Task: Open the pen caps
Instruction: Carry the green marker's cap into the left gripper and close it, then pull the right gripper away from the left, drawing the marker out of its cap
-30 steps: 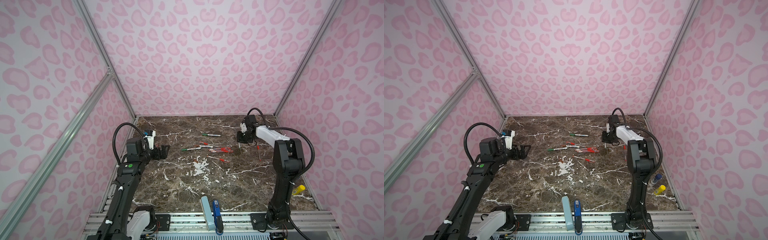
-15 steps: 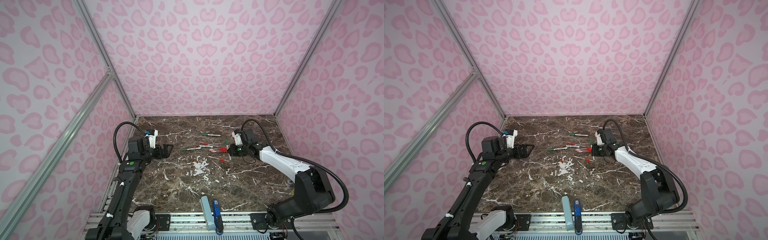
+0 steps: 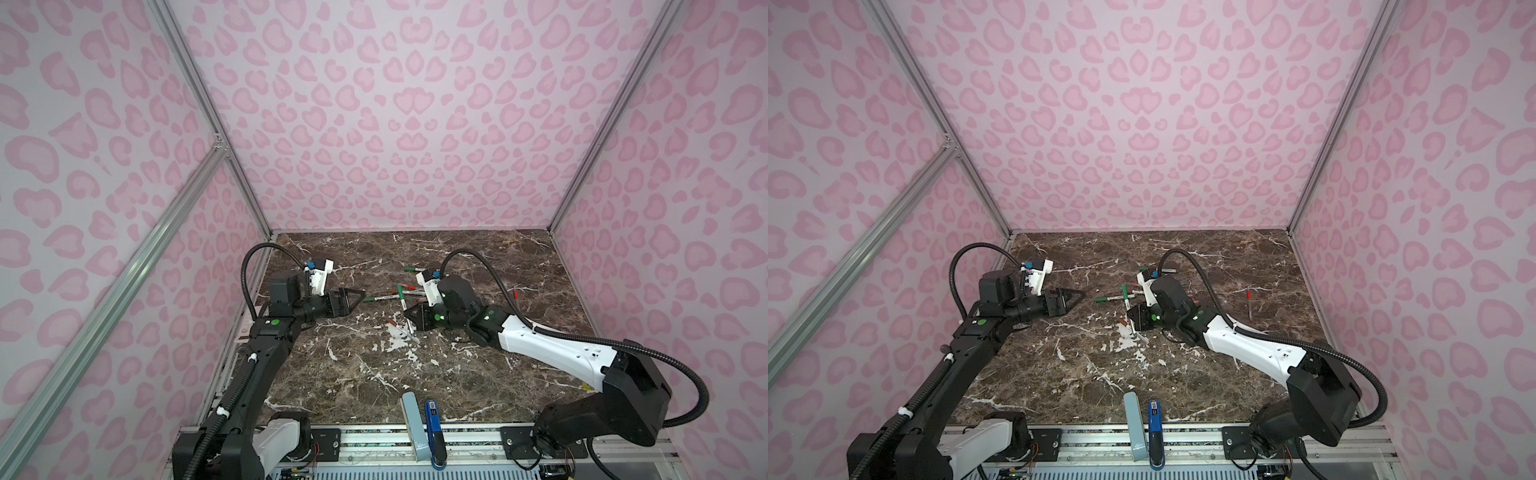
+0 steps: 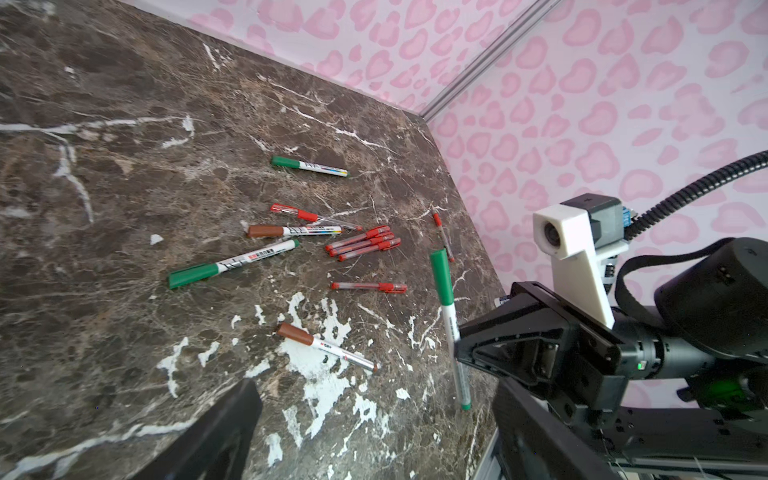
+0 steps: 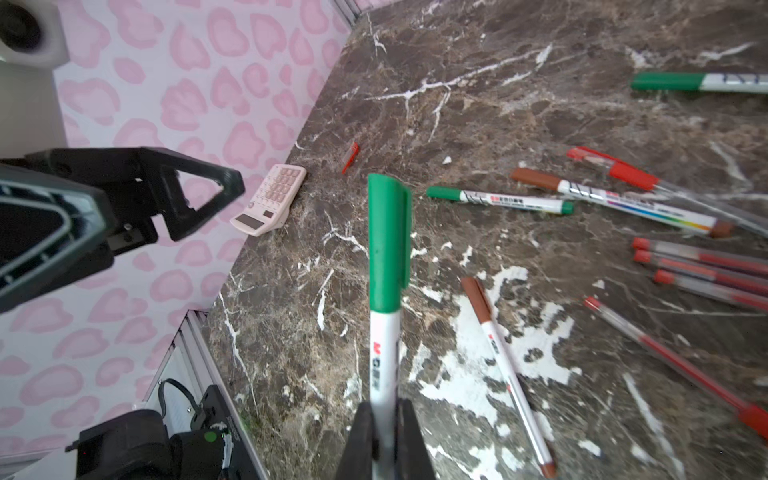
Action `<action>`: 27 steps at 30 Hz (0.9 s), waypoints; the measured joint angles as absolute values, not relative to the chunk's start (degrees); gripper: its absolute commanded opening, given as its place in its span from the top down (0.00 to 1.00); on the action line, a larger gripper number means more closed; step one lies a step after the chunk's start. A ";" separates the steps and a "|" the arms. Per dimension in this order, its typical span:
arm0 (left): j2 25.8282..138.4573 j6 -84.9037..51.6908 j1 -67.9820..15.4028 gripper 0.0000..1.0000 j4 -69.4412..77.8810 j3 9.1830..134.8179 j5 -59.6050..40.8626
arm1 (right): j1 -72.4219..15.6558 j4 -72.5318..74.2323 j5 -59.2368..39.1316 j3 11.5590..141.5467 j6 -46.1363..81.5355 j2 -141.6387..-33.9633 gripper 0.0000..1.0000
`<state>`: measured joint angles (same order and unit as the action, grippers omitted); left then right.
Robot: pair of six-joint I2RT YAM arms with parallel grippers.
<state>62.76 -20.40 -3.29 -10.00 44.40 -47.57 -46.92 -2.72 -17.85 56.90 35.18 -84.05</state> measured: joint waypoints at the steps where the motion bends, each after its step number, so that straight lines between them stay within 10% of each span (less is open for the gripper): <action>1: 63.11 -21.10 -4.01 0.12 -9.47 44.40 -47.66 | -47.92 -2.26 -17.43 57.65 35.18 -84.62 0.94; 15: 67.22 -22.87 -8.32 0.37 -7.60 45.15 -46.89 | -54.83 -0.58 -16.34 65.47 35.81 -91.92 0.95; 27: 68.03 -23.33 -9.08 0.97 -7.60 46.00 -46.94 | -55.99 -1.26 -16.71 67.96 35.07 -95.13 0.95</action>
<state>68.03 -23.33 -9.08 -7.60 46.00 -46.94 -55.99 -1.26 -16.71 67.96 35.07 -95.13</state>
